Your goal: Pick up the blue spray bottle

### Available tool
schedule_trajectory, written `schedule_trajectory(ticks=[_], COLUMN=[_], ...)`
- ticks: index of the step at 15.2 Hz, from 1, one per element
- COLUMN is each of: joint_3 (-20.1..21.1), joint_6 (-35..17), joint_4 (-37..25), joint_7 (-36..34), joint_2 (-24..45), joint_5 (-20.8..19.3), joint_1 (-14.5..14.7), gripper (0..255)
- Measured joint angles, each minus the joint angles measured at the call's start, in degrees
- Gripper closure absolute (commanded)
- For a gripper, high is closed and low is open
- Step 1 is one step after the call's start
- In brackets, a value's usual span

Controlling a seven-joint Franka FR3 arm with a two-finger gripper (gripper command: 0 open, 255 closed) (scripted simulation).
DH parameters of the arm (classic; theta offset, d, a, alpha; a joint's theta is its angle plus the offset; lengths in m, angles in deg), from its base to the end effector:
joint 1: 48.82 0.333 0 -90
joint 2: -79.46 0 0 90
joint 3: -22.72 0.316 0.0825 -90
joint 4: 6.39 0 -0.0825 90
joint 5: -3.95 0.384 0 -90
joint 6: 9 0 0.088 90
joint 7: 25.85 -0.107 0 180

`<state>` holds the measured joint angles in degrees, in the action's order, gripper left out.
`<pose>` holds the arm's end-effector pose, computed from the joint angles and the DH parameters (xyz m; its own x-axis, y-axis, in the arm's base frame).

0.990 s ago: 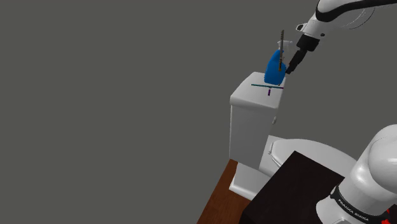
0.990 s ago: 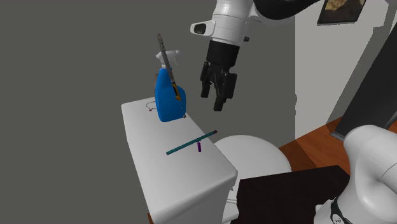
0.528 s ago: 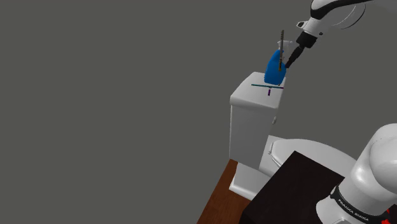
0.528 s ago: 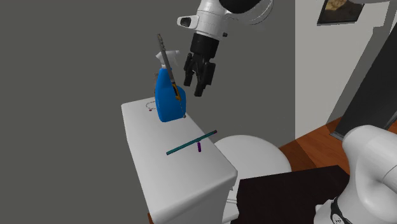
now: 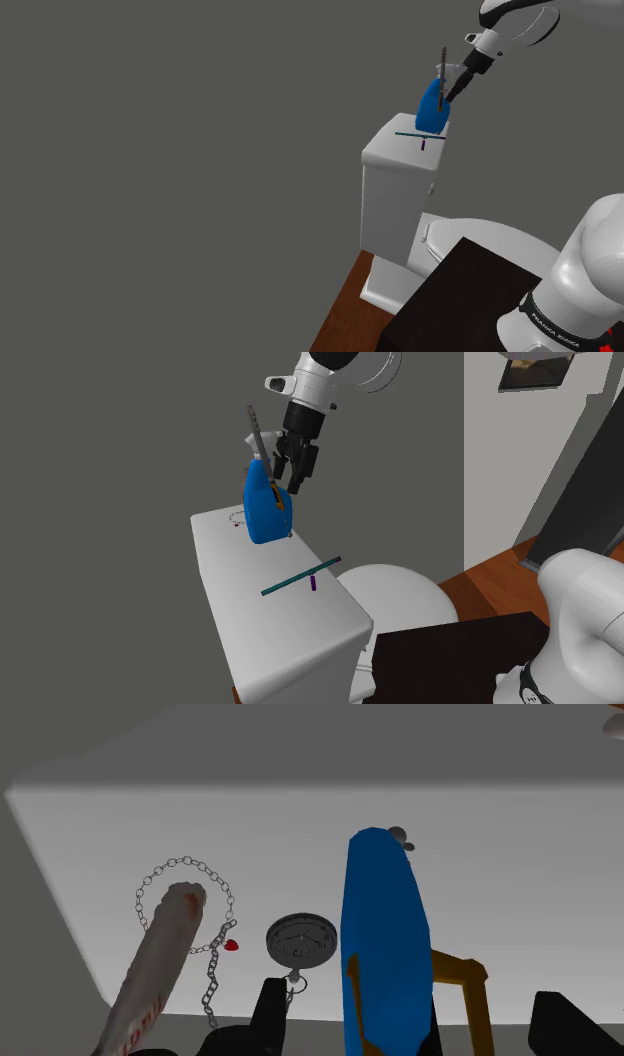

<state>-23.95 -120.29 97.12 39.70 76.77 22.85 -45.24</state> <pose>0.4263 -0.3793 0.5681 0.8868 0.2664 0.3776 0.2930 -0.9560 -0.0135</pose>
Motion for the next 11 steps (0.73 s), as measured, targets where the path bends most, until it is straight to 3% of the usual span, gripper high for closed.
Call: schedule_trajectory(ticks=[4, 5, 11], joint_3=[0.0, 0.0, 0.0], joint_6=[-2.7, -3.0, -3.2], joint_4=[2.7, 3.1, 3.3], joint_7=[1.1, 1.2, 1.3], joint_2=[0.2, 0.2, 0.0], joint_5=[0.6, 0.6, 0.6], joint_1=[0.0, 0.0, 0.0], gripper=[0, 255, 255])
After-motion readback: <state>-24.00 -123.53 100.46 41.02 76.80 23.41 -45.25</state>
